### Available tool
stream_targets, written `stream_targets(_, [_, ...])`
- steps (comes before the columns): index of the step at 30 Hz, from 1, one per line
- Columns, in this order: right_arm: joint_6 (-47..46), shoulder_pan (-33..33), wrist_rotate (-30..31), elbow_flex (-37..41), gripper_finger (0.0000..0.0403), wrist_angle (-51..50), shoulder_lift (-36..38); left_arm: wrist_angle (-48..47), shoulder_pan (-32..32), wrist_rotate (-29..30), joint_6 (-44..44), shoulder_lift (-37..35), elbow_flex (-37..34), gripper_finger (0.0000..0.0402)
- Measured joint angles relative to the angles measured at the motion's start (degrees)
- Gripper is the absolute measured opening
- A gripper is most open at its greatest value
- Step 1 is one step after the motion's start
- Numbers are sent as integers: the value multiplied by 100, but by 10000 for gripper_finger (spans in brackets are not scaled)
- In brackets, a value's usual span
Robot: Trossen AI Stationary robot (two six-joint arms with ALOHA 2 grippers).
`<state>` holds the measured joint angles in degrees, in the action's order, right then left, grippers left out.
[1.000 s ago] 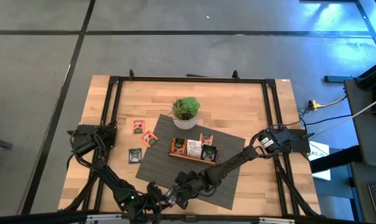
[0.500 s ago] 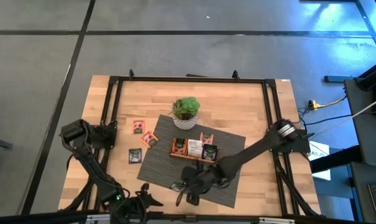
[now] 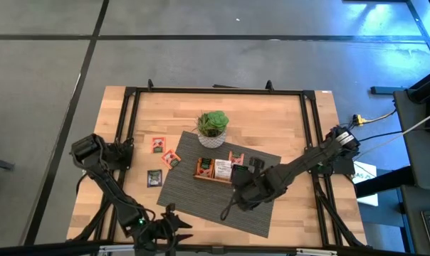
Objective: Pick & Place Tea
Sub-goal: Put the violet tea bag into the right section of the wooden organizer
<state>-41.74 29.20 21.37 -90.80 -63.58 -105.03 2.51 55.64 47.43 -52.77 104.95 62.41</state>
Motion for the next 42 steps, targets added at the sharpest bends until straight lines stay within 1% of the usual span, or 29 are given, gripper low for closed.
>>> stream_targets(8, [446, -213, 166, -2, 2, -72, -333, -22, -106, -194, -3, 0, 0, 130])
stream_targets(19, [300, -245, 72, -11, 1, -751, -567, -56, -106, -213, -46, 0, 2, 130])
stream_targets(23, [307, -245, 67, -11, 2, -811, -567, -105, -106, -213, -48, 0, 2, 130])
stream_targets(27, [349, -274, 96, 103, 4, -575, -564, -105, -106, -213, -61, 0, 7, 130])
stream_targets(34, [492, -285, 131, 741, 7, 188, -564, -105, -106, -213, -63, -2, 9, 130])
stream_targets(39, [452, -287, 256, 1032, 8, 355, -564, -105, -106, -211, -59, -2, 9, 130])
stream_targets(42, [507, -285, 308, 1058, 9, 411, -564, -105, -106, -201, -61, -2, 9, 130])
